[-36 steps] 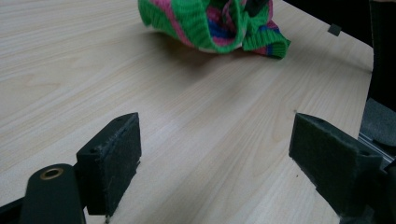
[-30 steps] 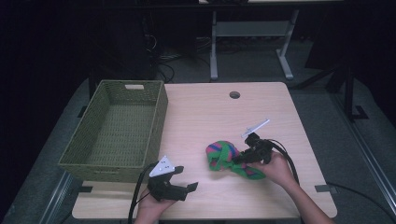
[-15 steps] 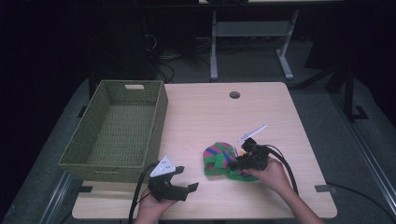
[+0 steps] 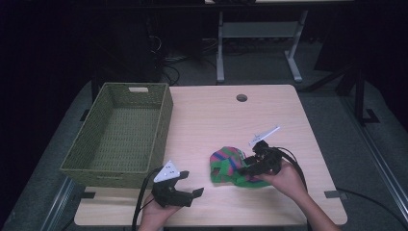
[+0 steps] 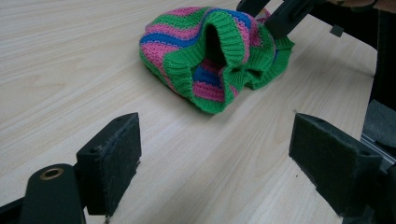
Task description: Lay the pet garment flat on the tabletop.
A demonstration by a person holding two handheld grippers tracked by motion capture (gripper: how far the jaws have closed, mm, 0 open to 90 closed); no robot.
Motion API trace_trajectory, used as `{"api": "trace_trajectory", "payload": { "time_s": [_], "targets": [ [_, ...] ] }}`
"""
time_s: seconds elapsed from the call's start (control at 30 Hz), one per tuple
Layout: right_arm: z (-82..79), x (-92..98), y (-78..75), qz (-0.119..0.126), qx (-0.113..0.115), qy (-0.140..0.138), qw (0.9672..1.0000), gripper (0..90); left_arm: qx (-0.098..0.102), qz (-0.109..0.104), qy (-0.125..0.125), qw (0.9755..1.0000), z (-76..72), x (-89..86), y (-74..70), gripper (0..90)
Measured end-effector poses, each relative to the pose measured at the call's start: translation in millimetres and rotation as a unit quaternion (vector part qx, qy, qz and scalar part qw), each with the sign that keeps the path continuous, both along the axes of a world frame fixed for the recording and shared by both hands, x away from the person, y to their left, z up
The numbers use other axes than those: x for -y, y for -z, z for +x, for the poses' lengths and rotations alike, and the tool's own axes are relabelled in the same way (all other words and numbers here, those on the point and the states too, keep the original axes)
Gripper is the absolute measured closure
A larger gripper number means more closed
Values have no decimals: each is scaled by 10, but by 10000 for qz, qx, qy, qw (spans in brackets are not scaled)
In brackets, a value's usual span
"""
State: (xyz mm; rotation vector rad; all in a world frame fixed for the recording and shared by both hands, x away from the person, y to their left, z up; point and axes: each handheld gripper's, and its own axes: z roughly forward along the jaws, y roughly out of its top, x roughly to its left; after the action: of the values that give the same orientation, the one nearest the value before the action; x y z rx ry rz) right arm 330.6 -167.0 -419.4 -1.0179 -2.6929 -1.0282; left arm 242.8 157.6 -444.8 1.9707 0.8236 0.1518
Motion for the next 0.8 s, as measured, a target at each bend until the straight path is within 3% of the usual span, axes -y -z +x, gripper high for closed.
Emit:
{"api": "trace_trajectory", "payload": {
  "time_s": [0.13, 0.2, 0.37, 0.57, 0.8],
  "targets": [
    [-62, -21, -151, 66, 234, -108, 9996, 412, 22, 8, 2, 10000, 8, -4, 2, 164],
    [-103, -76, -230, 53, 443, -287, 9986, 452, 22, 26, 11, 10000, 8, -1, 2, 164],
    [-174, -259, -311, -21, 623, -722, 9954, 515, 40, 39, 28, 10000, 6, -4, 2, 164],
    [-110, -458, -165, -501, 779, -1083, 9898, 505, 11, -10, 8, 10000, 0, -5, 1, 164],
    [-10, -578, 150, -763, 484, -1193, 9887, 509, 9, 28, 3, 10000, -4, 2, 3, 164]
  ]
}}
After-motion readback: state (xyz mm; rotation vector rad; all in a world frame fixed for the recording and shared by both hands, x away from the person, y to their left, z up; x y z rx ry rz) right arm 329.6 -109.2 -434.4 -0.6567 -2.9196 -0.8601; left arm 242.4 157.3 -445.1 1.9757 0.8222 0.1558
